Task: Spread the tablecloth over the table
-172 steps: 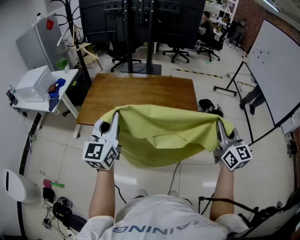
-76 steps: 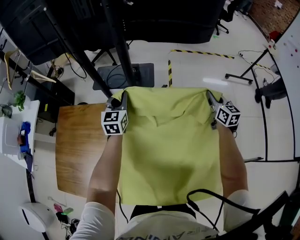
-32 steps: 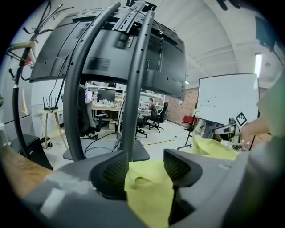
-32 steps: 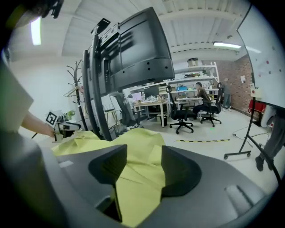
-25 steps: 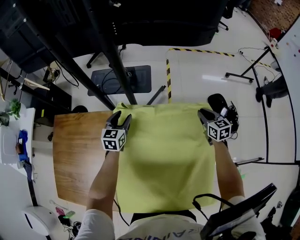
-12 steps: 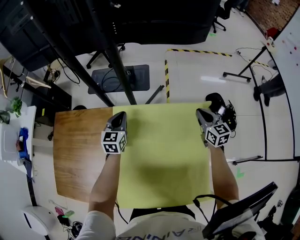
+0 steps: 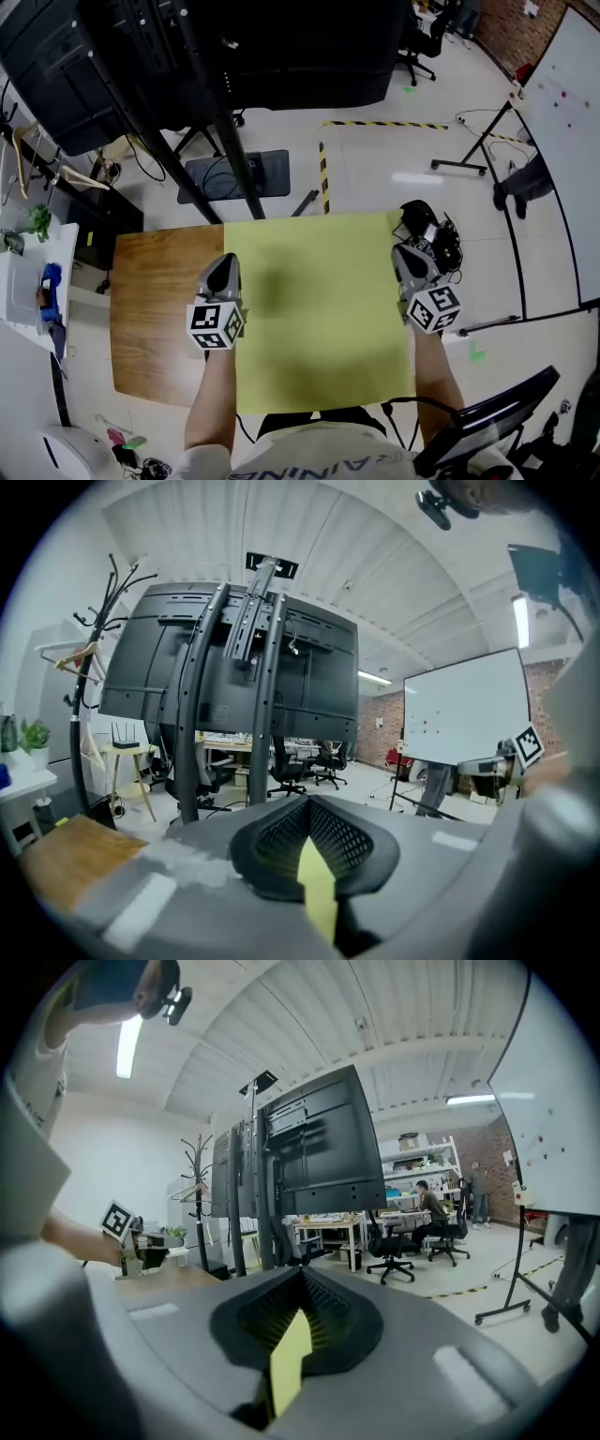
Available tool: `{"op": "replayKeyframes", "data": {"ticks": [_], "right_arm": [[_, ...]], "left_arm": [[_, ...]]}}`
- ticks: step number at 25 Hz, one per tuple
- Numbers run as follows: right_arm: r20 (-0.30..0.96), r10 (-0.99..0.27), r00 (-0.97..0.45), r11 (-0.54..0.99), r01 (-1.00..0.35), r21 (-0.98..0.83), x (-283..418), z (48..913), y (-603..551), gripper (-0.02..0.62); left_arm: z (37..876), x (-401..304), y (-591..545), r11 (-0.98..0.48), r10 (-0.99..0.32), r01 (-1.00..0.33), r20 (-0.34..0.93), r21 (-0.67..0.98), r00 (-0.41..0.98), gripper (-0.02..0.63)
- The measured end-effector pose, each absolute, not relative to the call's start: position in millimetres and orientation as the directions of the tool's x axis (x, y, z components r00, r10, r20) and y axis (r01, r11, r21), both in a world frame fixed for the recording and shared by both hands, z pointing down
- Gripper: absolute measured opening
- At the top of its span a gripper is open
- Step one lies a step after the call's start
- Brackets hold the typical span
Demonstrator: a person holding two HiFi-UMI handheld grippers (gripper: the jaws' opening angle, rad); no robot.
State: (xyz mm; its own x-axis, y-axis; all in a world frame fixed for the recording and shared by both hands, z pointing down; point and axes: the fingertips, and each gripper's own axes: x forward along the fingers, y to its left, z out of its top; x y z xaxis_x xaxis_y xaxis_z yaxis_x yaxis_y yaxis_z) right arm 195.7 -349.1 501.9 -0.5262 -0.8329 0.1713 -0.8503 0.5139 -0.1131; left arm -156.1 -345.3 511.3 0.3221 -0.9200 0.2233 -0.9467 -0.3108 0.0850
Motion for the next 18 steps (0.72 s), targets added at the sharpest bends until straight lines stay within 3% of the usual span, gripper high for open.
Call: {"op": "replayKeyframes", "data": {"ticks": [18], "right_arm": [[0.058, -0.89, -0.451, 0.447, -0.891, -0.079, 214.6, 403.7, -286.8, 0.008]], "left_arm": [[409.6, -129.3, -274.1, -0.363, -0.924, -0.932, 0.121, 0.014, 0.362, 0.002]]}}
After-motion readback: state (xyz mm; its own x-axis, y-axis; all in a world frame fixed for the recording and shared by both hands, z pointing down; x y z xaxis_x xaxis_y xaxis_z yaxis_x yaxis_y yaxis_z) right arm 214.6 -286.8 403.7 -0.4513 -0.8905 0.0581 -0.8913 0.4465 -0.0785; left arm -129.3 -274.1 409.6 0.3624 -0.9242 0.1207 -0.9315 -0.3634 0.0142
